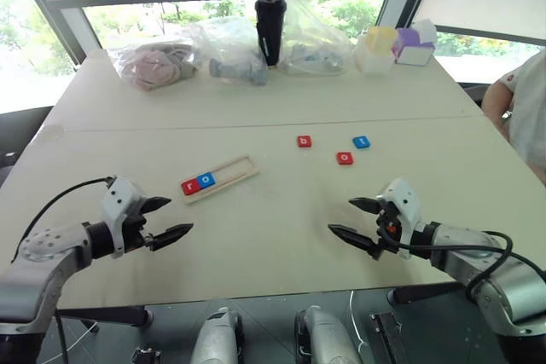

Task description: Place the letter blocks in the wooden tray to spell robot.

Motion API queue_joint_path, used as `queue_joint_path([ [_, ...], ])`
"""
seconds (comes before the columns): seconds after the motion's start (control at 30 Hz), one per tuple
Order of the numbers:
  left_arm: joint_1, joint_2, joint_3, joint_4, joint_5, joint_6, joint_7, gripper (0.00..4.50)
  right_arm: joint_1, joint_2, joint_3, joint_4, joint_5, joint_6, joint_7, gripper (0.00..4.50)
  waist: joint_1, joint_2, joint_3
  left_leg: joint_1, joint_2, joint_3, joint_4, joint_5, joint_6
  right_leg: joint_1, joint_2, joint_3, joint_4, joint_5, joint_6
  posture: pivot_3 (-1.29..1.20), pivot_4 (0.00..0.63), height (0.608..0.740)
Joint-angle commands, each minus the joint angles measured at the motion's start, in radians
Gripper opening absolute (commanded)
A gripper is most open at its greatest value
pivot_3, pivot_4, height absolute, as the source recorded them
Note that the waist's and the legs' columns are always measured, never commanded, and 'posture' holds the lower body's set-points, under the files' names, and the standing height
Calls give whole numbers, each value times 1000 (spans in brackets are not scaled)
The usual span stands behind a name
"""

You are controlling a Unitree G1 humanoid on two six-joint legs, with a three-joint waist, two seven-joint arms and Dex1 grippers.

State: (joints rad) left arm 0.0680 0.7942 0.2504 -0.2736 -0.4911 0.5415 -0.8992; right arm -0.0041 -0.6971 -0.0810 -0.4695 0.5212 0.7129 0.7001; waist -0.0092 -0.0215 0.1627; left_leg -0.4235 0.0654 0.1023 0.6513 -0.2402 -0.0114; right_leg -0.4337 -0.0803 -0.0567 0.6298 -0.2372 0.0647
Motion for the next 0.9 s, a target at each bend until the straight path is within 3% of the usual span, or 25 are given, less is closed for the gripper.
queue_joint_path([
  [0.03, -9, 6, 34, -20, -11, -10, 5, 4500, -9, 1, -1, -15, -2, -16, 4, 4427, 0, 0, 0, 0, 0, 0, 0, 0, 0, 0, 0, 0, 0, 0, 0, 0, 150, 740],
  [0.9, -78, -6, 42, 51, 89, -38, 157, 4500, -63, -14, 10, 37, -21, -29, 30, 4427, 0, 0, 0, 1, 0, 0, 1, 0, 0, 1, 0, 0, 0, 0, 0, 0, 150, 740],
])
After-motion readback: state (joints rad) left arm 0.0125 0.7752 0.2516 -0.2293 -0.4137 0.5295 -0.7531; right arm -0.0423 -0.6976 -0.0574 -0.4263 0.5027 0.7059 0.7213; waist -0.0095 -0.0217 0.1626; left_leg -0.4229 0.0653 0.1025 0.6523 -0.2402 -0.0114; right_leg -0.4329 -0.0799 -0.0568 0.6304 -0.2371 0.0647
